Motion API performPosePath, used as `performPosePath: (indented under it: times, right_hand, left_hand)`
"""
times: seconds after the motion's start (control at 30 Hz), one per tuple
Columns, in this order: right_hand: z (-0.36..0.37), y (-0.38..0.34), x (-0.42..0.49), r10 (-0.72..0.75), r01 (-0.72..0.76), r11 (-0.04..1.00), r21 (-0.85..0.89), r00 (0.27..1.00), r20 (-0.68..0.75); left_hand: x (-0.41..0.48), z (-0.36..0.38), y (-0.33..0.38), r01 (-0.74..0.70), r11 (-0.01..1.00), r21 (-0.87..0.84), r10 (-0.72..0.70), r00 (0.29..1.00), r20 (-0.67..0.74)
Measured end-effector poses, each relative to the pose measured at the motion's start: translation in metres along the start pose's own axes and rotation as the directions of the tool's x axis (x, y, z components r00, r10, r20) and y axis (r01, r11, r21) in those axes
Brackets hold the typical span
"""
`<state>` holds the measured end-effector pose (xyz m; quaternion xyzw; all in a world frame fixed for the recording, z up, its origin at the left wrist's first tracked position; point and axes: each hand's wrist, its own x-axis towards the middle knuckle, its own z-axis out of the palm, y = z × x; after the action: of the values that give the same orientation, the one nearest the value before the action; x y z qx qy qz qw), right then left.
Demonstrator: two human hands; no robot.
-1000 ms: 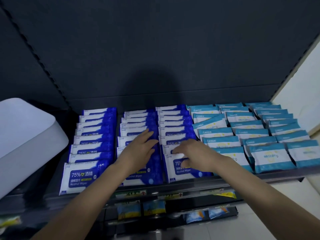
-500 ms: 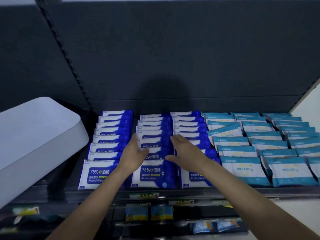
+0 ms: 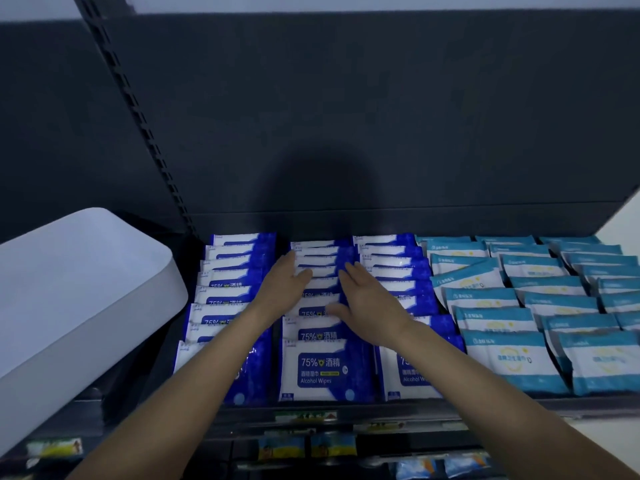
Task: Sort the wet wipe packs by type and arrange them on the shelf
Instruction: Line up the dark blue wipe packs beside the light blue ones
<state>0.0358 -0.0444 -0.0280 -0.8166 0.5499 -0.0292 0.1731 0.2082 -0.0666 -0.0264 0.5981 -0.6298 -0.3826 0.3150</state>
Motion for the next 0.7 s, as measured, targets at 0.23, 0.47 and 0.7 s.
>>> performPosePath:
  times: [0.23, 0.47, 0.7]
  right_hand:
    - [-0.002, 0.014, 0.033, 0.086, -0.083, 0.994, -0.072, 0.995, 0.041]
    - [0.014, 0.020, 0.037, 0.054, -0.051, 0.991, -0.121, 0.998, 0.022]
    - [0.016, 0.022, 0.037, 0.014, -0.016, 0.989, -0.148, 1.000, -0.012]
  left_hand:
    - [0.046, -0.002, -0.010, -0.045, 0.931, 0.363, -0.011, 0.989, 0.149]
    - [0.070, -0.004, -0.019, -0.195, 0.728, 0.658, -0.047, 0.942, 0.331]
    - [0.070, -0.008, -0.019, -0.233, 0.635, 0.737, -0.043, 0.941, 0.334]
